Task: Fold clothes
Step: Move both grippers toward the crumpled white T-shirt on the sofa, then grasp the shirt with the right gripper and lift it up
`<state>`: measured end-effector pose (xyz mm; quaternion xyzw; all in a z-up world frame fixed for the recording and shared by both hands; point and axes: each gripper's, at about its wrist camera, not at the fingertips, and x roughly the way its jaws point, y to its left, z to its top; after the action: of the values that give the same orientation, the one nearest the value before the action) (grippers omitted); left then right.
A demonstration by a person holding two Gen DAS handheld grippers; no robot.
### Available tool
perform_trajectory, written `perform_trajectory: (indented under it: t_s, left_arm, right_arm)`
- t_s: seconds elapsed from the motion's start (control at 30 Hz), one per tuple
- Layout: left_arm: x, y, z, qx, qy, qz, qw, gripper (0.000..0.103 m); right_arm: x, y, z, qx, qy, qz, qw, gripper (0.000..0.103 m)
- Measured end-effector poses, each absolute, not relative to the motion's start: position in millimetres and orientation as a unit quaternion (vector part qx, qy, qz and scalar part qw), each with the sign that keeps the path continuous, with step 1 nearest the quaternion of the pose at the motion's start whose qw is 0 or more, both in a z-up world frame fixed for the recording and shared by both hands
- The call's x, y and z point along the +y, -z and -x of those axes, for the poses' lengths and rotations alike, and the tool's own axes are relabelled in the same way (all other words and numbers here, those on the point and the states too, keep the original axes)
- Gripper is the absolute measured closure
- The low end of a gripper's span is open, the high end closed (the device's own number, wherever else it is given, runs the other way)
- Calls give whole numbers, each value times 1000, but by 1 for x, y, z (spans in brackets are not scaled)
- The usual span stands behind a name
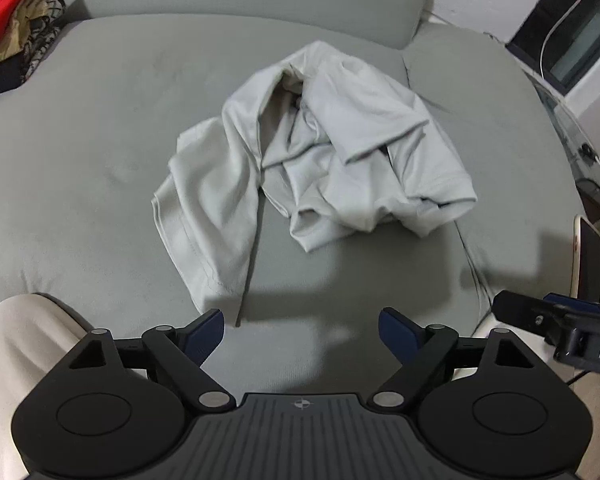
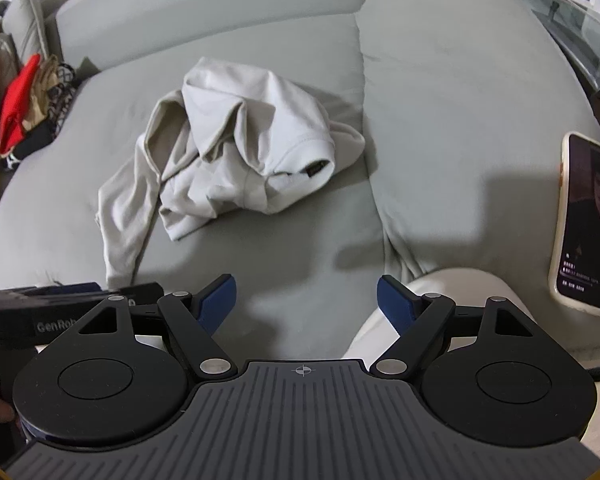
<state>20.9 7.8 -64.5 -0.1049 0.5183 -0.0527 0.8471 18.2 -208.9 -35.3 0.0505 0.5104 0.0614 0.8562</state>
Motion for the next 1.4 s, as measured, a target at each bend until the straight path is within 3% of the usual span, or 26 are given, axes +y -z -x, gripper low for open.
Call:
perform_trajectory:
  t_s: [0.23,0.3,0.4,0.43,0.57,0.63,0.67,0.7,0.87,0.97,1.03,1.1,1.13,1.3,1.4]
  left_arm:
    - [24,63,-21,507,22,124,853,18]
    - [28,65,-22,507,21,128,852,20]
    - [31,70,-25,514,17,134,847,29]
    - [32,72,-26,517,15,139,845,35]
    - [35,78,-32,520,19,145,842,39]
    - [36,79,-35,517,18,143,843,39]
    - [36,79,-36,517,18,143,844,38]
    - [37,80,-37,517,20,145,843,38]
    - [37,86,-38,523,28,153,838,37]
    - [34,88,-38,525,36,155,836,37]
    - [31,89,-38,525,40,155,836,37]
    - [29,88,-37,523,45,155,837,37]
    - [28,87,-36,521,47,155,838,37]
    - [25,84,-30,511,71,168,840,39]
    - [16,82,-28,502,112,180,838,39]
  right_arm:
    - [-212,23,-28,468,-73,-69,878,21]
    - [-210,22,-34,462,-80,-64,881,28]
    - [-204,24,-44,455,-97,-46,884,48]
    - [-201,26,-48,453,-104,-41,884,49]
    - [-186,32,-67,439,-143,-19,887,49]
    - [-178,37,-81,427,-156,-5,891,39]
    - [-174,40,-89,422,-161,4,892,29]
    - [-170,43,-97,417,-164,14,894,29]
    - [-142,71,-132,398,-167,127,893,51]
    - [-125,78,-139,382,-182,180,888,51]
    - [-117,79,-140,357,-193,195,893,58]
    - [-114,74,-142,336,-193,186,903,94]
    - [-116,69,-144,327,-187,165,911,100]
    - [-182,10,-148,265,-79,-35,960,102]
    - [-238,-7,-139,251,18,-94,963,102]
